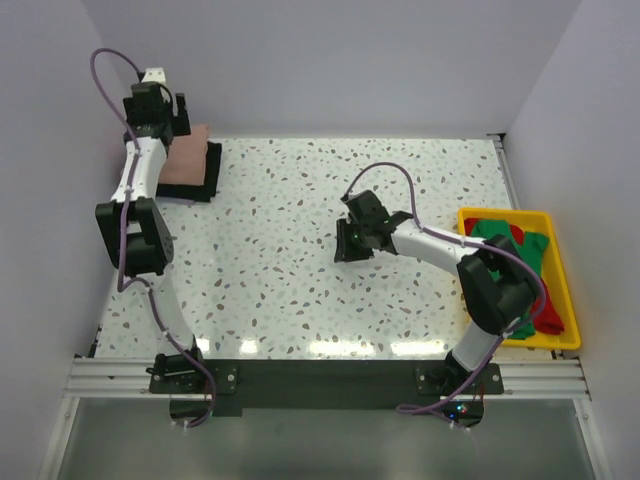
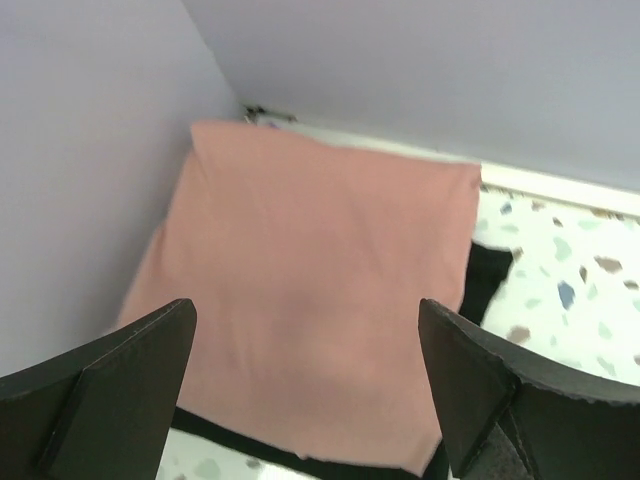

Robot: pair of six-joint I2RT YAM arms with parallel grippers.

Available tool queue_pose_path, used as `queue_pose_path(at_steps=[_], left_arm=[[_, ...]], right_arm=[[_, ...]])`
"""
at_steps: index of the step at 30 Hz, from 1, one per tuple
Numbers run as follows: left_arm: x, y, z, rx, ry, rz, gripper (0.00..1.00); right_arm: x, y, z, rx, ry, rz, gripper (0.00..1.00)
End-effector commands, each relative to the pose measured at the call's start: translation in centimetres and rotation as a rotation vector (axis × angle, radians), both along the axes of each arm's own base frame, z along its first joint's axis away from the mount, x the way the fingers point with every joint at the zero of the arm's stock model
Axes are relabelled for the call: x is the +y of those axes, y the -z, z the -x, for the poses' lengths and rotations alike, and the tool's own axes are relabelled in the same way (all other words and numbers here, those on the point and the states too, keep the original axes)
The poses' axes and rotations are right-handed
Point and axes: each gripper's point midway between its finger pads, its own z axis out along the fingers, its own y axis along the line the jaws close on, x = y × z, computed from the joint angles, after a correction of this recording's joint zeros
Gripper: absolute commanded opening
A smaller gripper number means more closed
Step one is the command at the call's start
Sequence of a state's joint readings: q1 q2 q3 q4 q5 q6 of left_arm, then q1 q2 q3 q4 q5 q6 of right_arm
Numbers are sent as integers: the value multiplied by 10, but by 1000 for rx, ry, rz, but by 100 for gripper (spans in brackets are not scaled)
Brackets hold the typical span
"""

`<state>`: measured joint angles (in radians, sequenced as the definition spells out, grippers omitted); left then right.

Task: Fold and stack the t-shirts
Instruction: Reset both grippers

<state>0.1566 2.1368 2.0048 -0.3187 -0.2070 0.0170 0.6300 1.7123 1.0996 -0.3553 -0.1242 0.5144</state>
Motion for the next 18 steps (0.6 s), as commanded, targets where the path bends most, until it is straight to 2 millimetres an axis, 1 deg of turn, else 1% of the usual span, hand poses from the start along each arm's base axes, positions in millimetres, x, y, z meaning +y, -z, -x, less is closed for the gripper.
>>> queue_pose_path(at_steps=[1,2,3,4,5,6,7,8,9,10,11,12,13,14,15,16,17,18], left_arm=[[-19,-14,10,-110,-10,146,97],[-24,-14,14,-117,-7,167,97],[-28,-28,20,-157,-18,185,97],[-34,-12,30,-126,-22,196,97],[-45,-11,35,-127,-11,206,97],[-51,-28,43,-175,-11,225,97],[-58,-5,56,-134,-16,248,97],[-71,-3,63,-136,-3,273,98],[-80,-22,72,-193,8,310,100],[-89,2,87,-149,6,331,100],[-105,5,95,-145,28,346,100],[-115,-13,106,-196,43,364,100],[-116,6,121,-163,28,368,100],[-141,8,130,-153,72,378,100],[-149,-9,143,-196,87,405,100],[-158,11,160,-153,99,427,100],[-176,5,167,-183,140,447,100],[-186,-13,180,-235,173,468,100]], right_arm=[[6,-24,-3,-71,-6,-60,33],[6,-25,-3,-77,-5,-65,33],[5,-24,0,-75,-4,-65,33],[4,-29,0,-87,-1,-74,33],[4,-30,0,-96,-2,-77,34],[1,-28,3,-91,0,-74,34],[0,-29,4,-95,2,-73,34],[-1,-34,5,-106,3,-80,34],[-4,-35,5,-116,6,-75,34],[-6,-36,8,-118,7,-74,34],[-9,-43,10,-133,7,-80,34],[-13,-44,11,-144,14,-71,34],[-17,-46,14,-149,19,-63,34],[-21,-59,14,-186,24,-70,34],[-25,-64,15,-201,30,-70,34],[-31,-66,17,-216,47,-54,36],[-37,-70,20,-228,53,-49,36],[-41,-82,23,-259,61,-64,36]])
